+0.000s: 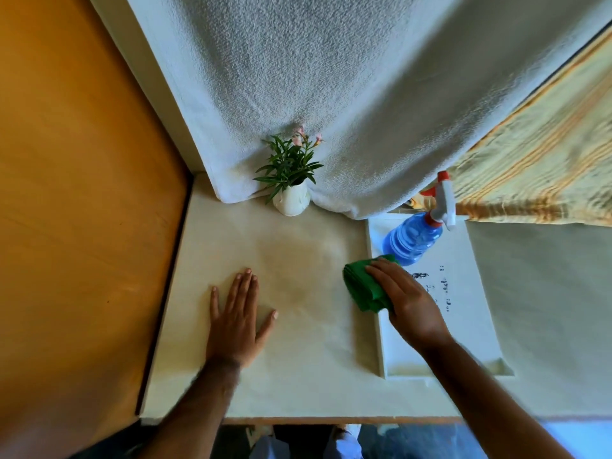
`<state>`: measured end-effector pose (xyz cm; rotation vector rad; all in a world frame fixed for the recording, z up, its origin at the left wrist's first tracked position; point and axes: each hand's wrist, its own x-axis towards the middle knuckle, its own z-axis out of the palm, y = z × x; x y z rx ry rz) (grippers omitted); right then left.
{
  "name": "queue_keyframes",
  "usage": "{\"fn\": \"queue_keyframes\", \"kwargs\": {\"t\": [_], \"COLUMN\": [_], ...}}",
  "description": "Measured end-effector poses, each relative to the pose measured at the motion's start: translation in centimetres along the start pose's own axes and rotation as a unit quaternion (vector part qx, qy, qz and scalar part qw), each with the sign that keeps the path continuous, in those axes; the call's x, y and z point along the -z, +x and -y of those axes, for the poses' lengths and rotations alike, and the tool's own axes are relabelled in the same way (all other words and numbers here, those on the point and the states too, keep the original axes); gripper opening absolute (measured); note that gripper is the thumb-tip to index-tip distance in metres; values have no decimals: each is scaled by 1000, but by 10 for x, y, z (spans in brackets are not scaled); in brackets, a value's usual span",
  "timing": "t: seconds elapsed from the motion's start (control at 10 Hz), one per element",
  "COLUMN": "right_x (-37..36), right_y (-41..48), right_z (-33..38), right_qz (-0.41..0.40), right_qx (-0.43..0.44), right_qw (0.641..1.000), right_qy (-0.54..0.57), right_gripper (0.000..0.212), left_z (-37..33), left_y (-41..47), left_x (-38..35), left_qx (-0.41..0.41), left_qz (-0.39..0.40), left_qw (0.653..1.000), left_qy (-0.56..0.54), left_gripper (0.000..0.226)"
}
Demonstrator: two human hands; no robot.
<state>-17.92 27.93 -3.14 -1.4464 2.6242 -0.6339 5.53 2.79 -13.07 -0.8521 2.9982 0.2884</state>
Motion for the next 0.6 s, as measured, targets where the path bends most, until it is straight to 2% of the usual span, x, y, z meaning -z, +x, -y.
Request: {"fn": "queue_keyframes", "kwargs": {"t": [0.1, 0.2, 0.4, 0.5, 0.6], "right_x": [1, -7, -32, -31, -20], "right_y": [-42, -67, -98, -100, -91], "right_z": [-26, -42, -60, -55, -38], "right_qz": [-56, -33, 96, 136, 132], "right_qx": [-81, -123, -99, -107, -99], "right_qw": [994, 989, 982, 974, 980], "right_qy": [-48, -79, -129, -144, -115], "right_gripper": [70, 74, 86, 102, 106], "left_z": [-2, -3, -4, -6, -9], "left_y": [1, -1, 1, -2, 1], "left_x": [0, -3, -6, 0, 5], "left_qx": [-3, -8, -7, -8, -2], "left_qz": [-13, -25, -18, 15, 66], "left_qw": [1000, 1000, 1000, 1000, 998], "left_qy": [1, 11, 17, 24, 17], "left_gripper": [86, 85, 85, 87, 103]}}
